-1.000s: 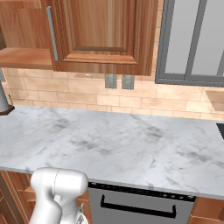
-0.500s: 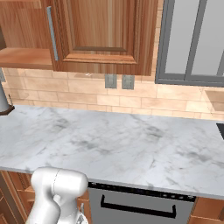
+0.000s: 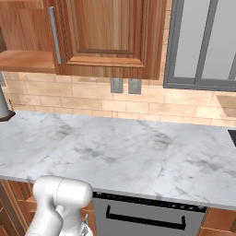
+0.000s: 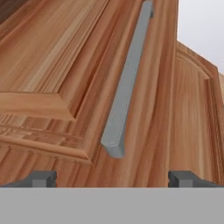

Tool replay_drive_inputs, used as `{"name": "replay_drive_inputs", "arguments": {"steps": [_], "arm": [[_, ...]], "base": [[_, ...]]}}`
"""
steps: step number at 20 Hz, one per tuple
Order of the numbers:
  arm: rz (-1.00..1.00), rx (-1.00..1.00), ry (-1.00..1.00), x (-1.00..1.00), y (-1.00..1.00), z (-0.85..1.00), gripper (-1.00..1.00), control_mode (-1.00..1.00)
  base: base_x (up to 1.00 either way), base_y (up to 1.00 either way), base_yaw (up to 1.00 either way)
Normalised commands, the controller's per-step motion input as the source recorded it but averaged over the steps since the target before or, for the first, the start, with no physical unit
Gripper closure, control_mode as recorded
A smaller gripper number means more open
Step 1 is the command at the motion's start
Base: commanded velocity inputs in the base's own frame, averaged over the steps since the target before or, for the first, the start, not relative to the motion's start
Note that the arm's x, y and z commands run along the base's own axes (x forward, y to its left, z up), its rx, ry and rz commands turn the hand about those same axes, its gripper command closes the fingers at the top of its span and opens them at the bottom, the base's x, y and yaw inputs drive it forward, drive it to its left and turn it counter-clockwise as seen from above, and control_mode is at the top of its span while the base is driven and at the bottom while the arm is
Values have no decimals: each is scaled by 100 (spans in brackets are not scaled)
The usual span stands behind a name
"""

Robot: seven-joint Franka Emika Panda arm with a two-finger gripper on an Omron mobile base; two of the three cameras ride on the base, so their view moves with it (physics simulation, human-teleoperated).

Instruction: Pick up the dish brush and dish brush from the sink, and place them back in the cabinet, and close the cabinet doors.

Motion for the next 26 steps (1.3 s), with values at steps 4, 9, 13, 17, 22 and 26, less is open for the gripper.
{"name": "replay_drive_inputs", "arguments": {"steps": [4,9,13,17,22,26], "arm": [[-3,0,0,43,0,-2,-100,-100],[-3,0,0,44,0,-2,-100,-100],[-1,0,0,42,0,0,-100,-100],[0,0,0,44,0,0,-100,-100],[0,0,0,44,0,-2,-100,-100],[0,0,0,45,0,-3,-100,-100]], "base": [[0,0,0],[0,0,0],[0,0,0],[0,0,0],[0,0,0],[0,0,0]]}}
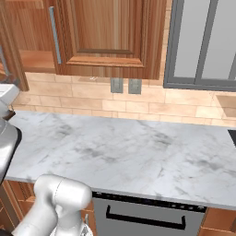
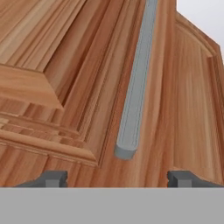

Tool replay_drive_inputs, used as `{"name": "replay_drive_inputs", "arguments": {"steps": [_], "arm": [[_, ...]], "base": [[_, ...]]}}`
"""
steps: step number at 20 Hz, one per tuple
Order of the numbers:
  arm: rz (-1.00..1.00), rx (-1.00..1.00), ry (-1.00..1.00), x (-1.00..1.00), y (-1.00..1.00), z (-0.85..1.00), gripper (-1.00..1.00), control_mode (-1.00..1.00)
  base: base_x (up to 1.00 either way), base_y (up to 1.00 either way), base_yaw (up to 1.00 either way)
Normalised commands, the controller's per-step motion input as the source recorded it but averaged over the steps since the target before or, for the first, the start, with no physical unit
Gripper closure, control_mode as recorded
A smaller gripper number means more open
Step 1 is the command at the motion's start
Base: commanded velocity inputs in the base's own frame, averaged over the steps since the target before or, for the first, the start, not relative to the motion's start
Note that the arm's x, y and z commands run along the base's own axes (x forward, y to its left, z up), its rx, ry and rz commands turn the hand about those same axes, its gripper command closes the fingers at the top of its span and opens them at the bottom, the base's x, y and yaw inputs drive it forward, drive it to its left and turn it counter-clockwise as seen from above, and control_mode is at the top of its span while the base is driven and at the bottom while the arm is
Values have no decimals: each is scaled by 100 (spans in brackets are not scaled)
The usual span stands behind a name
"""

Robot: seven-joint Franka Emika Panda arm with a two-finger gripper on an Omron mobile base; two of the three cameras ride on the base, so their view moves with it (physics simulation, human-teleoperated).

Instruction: Pick up the dish brush and dish brush from the sink, and place them back in the cabinet, and close the cabinet doors.

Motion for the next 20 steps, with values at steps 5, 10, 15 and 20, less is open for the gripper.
{"name": "replay_drive_inputs", "arguments": {"steps": [5,10,15,20], "arm": [[0,0,0,42,0,-1,-100,-100],[0,0,0,40,0,0,-100,-100],[0,0,0,38,0,0,-100,-100],[0,0,0,36,0,0,-100,-100]], "base": [[0,0,0],[0,0,0],[0,0,0],[0,0,0]]}}
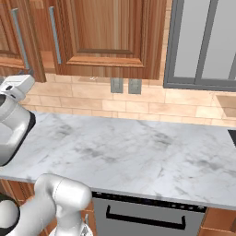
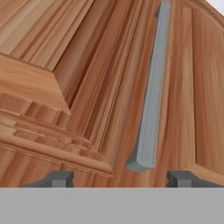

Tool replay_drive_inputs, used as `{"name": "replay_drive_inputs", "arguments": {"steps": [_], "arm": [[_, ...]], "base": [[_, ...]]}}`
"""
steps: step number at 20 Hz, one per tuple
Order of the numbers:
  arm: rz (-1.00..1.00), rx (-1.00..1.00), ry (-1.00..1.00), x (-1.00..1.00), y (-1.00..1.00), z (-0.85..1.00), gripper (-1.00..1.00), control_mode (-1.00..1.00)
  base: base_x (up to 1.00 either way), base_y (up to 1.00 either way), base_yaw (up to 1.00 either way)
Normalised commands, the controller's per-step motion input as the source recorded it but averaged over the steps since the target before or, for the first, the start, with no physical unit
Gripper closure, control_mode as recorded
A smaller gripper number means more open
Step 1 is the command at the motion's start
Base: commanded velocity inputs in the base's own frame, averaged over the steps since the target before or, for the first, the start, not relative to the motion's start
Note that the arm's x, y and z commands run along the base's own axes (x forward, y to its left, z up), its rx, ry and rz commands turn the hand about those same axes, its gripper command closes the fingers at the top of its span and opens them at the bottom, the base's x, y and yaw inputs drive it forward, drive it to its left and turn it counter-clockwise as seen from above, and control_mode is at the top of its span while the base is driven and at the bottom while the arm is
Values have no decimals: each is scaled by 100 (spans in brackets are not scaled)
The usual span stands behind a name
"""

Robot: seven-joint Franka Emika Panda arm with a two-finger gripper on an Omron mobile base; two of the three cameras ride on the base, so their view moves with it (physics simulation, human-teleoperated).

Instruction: Pick up the dish brush and dish brush from the sink, and place them back in the cabinet, and close the cabinet doors.

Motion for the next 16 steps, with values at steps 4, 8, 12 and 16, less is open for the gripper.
{"name": "replay_drive_inputs", "arguments": {"steps": [4,8,12,16], "arm": [[0,0,0,43,0,0,-100,-100],[0,0,0,44,0,0,-100,-100],[0,0,0,37,0,0,-100,-100],[0,0,0,33,0,0,-100,-100]], "base": [[0,0,0],[0,0,0],[0,0,0],[0,0,0]]}}
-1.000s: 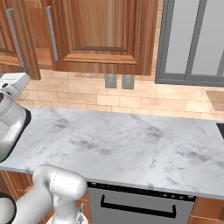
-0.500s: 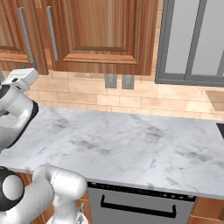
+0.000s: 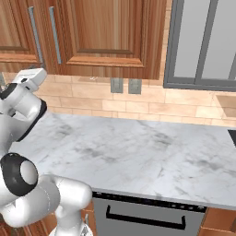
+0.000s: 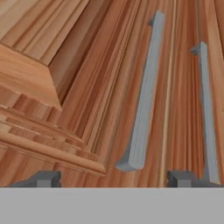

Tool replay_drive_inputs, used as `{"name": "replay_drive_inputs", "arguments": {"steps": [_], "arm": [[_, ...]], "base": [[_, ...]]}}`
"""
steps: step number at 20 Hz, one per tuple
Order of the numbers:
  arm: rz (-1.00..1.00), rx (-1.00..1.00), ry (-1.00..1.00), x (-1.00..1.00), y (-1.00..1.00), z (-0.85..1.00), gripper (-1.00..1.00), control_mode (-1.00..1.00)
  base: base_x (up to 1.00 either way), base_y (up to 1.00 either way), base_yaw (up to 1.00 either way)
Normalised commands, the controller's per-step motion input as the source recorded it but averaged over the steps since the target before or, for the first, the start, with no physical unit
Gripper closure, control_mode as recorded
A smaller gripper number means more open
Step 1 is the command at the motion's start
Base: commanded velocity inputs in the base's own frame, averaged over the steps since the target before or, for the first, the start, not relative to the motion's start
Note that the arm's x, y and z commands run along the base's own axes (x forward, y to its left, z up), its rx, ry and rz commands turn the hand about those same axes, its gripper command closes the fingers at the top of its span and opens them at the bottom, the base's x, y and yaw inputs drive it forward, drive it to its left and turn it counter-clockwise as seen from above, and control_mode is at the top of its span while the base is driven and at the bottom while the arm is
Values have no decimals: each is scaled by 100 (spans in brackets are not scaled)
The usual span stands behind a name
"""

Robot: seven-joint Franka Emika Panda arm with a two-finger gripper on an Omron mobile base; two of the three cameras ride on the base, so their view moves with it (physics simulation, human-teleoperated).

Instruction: Pick up the dish brush and dish brush from the sink, and place them back in the cabinet, and close the cabinet doors.

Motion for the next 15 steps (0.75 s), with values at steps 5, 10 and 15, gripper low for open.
{"name": "replay_drive_inputs", "arguments": {"steps": [5,10,15], "arm": [[0,0,0,29,0,0,-100,-100],[0,0,0,22,0,0,-100,-100],[0,0,0,15,0,0,-100,-100]], "base": [[0,0,0],[0,0,0],[0,0,0]]}}
